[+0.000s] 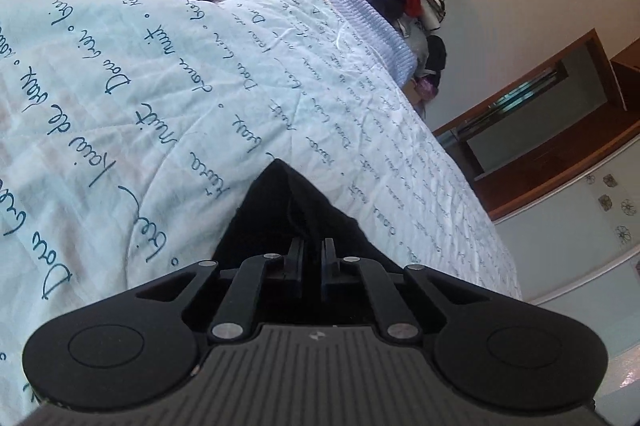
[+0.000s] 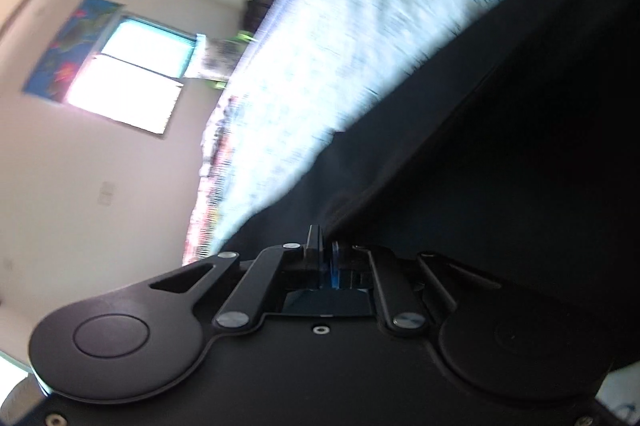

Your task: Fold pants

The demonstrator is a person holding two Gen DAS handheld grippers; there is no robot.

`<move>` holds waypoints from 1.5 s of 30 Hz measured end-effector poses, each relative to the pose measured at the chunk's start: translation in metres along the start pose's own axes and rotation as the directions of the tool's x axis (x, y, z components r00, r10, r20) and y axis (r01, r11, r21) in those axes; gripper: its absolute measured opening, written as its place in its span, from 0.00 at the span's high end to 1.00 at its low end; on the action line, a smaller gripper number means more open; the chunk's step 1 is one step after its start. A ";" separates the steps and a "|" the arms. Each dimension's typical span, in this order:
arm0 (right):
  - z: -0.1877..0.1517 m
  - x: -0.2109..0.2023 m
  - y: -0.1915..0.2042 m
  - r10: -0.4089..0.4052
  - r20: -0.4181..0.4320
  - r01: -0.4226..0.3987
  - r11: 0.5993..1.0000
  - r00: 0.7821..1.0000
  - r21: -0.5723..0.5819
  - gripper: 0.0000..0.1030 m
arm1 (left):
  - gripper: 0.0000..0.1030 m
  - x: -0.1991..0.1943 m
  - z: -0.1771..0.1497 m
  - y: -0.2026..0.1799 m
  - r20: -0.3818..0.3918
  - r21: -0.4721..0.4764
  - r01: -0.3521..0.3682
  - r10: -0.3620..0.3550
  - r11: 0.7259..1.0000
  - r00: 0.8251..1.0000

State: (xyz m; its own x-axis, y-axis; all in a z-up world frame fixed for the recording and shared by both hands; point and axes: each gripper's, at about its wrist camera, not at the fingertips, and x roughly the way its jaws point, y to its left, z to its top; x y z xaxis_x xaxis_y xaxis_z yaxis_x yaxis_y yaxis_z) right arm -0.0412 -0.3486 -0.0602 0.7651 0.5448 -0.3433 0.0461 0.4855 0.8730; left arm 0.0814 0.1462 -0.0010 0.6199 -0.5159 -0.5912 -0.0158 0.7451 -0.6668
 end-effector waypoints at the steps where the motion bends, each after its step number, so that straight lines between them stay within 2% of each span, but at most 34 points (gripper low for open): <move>1: -0.001 -0.009 0.004 0.017 0.005 -0.017 1.000 1.000 -0.004 0.95 | 0.94 -0.006 -0.003 -0.001 -0.006 -0.001 0.022 -0.022 1.000 1.000; 2: -0.004 -0.018 0.005 0.031 0.003 -0.031 1.000 1.000 -0.002 0.95 | 0.94 -0.010 -0.006 0.000 -0.008 0.007 0.029 -0.029 1.000 1.000; 4: -0.014 -0.028 -0.003 0.022 -0.022 -0.022 1.000 1.000 0.016 0.95 | 0.93 -0.010 -0.016 0.009 -0.021 0.025 -0.009 0.009 1.000 1.000; 7: -0.036 -0.021 -0.034 -0.068 -0.102 0.076 0.994 0.992 0.080 0.95 | 0.91 0.012 -0.032 0.045 -0.114 -0.035 -0.095 0.090 0.995 0.989; 9: -0.044 -0.013 -0.047 -0.110 -0.121 0.119 0.990 0.987 0.072 0.95 | 0.88 0.019 -0.037 0.062 -0.115 -0.077 -0.074 0.065 0.994 0.991; 10: -0.044 -0.012 -0.050 -0.100 -0.124 0.112 0.990 0.987 0.090 0.93 | 0.87 0.017 -0.036 0.062 -0.112 -0.081 -0.069 0.060 0.994 0.992; 11: -0.042 -0.013 -0.050 -0.098 -0.124 0.113 0.986 0.987 0.122 0.89 | 0.80 0.015 -0.034 0.057 -0.106 -0.064 -0.070 0.063 0.996 0.992; 12: -0.040 -0.018 -0.048 -0.093 -0.125 0.111 0.983 0.988 0.147 0.85 | 0.80 0.010 -0.033 0.048 -0.096 -0.018 -0.078 0.076 0.997 0.992; 13: -0.039 -0.024 -0.043 -0.079 -0.123 0.096 0.985 0.989 0.145 0.69 | 0.80 0.004 -0.033 0.037 -0.077 0.051 -0.116 0.119 0.992 0.990; 14: -0.038 -0.034 -0.039 -0.064 -0.102 0.077 0.988 0.993 0.130 0.44 | 0.79 -0.004 -0.034 0.025 -0.046 0.137 -0.163 0.170 0.977 0.984; 15: -0.037 -0.047 -0.034 -0.067 -0.071 0.074 0.991 0.995 0.111 0.37 | 0.79 -0.012 -0.036 0.012 -0.008 0.213 -0.202 0.208 0.956 0.978; 18: -0.034 -0.078 -0.022 -0.111 -0.002 0.111 0.991 0.994 0.077 0.37 | 0.79 -0.038 -0.053 -0.025 0.131 0.403 -0.309 0.280 0.862 0.951; 20: -0.033 -0.097 -0.020 -0.083 0.049 0.081 0.996 0.995 0.039 0.37 | 0.79 -0.043 -0.074 -0.056 0.232 0.505 -0.365 0.284 0.783 0.930; 21: -0.028 -0.095 -0.020 -0.055 0.060 0.054 0.998 0.997 0.019 0.37 | 0.79 -0.038 -0.085 -0.073 0.263 0.556 -0.365 0.258 0.747 0.930; 22: -0.024 -0.088 -0.016 -0.029 0.065 0.028 1.000 0.997 0.007 0.37 | 0.78 -0.028 -0.097 -0.091 0.278 0.593 -0.351 0.224 0.724 0.934; 23: -0.020 -0.075 -0.013 -0.004 0.063 0.004 1.000 0.998 0.005 0.37 | 0.77 -0.015 -0.110 -0.108 0.267 0.618 -0.313 0.182 0.721 0.946; 25: -0.013 -0.046 -0.011 0.046 0.033 -0.046 0.999 0.998 0.013 0.37 | 0.70 0.020 -0.140 -0.137 0.167 0.664 -0.177 0.087 0.726 0.982; 26: -0.010 -0.033 -0.013 0.051 0.023 -0.052 0.998 0.998 0.033 0.37 | 0.67 0.038 -0.155 -0.148 0.123 0.678 -0.126 0.057 0.724 0.991; 28: -0.008 -0.012 -0.024 0.035 0.005 -0.035 0.996 0.999 0.080 0.37 | 0.64 0.075 -0.186 -0.162 0.048 0.717 -0.068 0.048 0.693 0.998; 30: -0.012 -0.014 -0.042 -0.078 -0.012 0.079 0.990 0.997 0.115 0.38 | 0.64 0.105 -0.214 -0.160 -0.009 0.763 -0.076 0.128 0.642 0.992; 31: -0.018 -0.025 -0.056 -0.096 -0.013 0.097 0.985 0.995 0.140 0.54 | 0.64 0.111 -0.225 -0.152 -0.003 0.773 -0.099 0.159 0.626 0.987; 32: -0.021 -0.033 -0.068 -0.078 -0.011 0.079 0.984 0.997 0.163 0.72 | 0.63 0.105 -0.232 -0.147 0.029 0.789 -0.100 0.126 0.606 0.992; 33: -0.025 -0.043 -0.079 -0.053 -0.009 0.054 0.979 0.999 0.195 0.75 | 0.63 0.103 -0.234 -0.144 0.023 0.800 -0.094 0.126 0.593 0.992; 34: -0.025 -0.052 -0.083 -0.039 -0.008 0.040 0.974 0.999 0.225 0.78 | 0.63 0.099 -0.231 -0.142 0.012 0.800 -0.088 0.131 0.594 0.991; 35: -0.023 -0.057 -0.081 -0.038 -0.015 0.041 0.970 0.999 0.239 0.78 | 0.64 0.097 -0.226 -0.143 0.000 0.790 -0.086 0.140 0.607 0.990; 36: -0.020 -0.057 -0.073 -0.036 -0.024 0.040 0.972 0.999 0.231 0.67 | 0.64 0.095 -0.221 -0.148 -0.005 0.777 -0.085 0.142 0.624 0.990; 37: -0.016 -0.059 -0.064 -0.020 -0.015 0.023 0.979 1.000 0.202 0.48 | 0.64 0.092 -0.217 -0.155 0.005 0.770 -0.087 0.130 0.632 0.991; 38: -0.015 -0.053 -0.051 0.009 0.010 -0.010 0.987 1.000 0.158 0.26 | 0.63 0.090 -0.216 -0.163 0.028 0.774 -0.089 0.107 0.627 0.994; 39: -0.011 -0.051 -0.042 0.034 0.030 -0.037 0.992 0.999 0.120 0.20 | 0.62 0.091 -0.216 -0.170 0.046 0.782 -0.090 0.087 0.617 0.995; 41: -0.003 -0.047 -0.032 0.047 0.041 -0.051 0.996 0.998 0.079 0.20 | 0.55 0.098 -0.221 -0.183 0.069 0.793 -0.092 0.061 0.602 0.996; 43: -0.001 -0.041 -0.040 -0.023 0.018 0.021 0.996 1.000 0.089 0.20 | 0.46 0.114 -0.230 -0.185 0.054 0.798 -0.087 0.073 0.596 0.996; 44: -0.002 -0.038 -0.046 -0.095 -0.017 0.096 0.992 0.995 0.085 0.25 | 0.43 0.125 -0.237 -0.183 0.050 0.810 -0.102 0.107 0.577 0.993; 45: -0.002 -0.040 -0.051 -0.123 -0.039 0.125 0.990 0.992 0.061 0.36 | 0.42 0.134 -0.245 -0.177 0.059 0.822 -0.126 0.138 0.555 0.989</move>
State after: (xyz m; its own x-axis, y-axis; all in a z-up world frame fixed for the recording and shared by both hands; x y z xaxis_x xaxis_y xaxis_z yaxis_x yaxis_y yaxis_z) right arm -0.0751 -0.3936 -0.0916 0.7276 0.5074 -0.4617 0.1806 0.5075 0.8425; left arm -0.0249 -0.1586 -0.0729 0.6568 -0.3825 -0.6499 0.5578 0.8264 0.0773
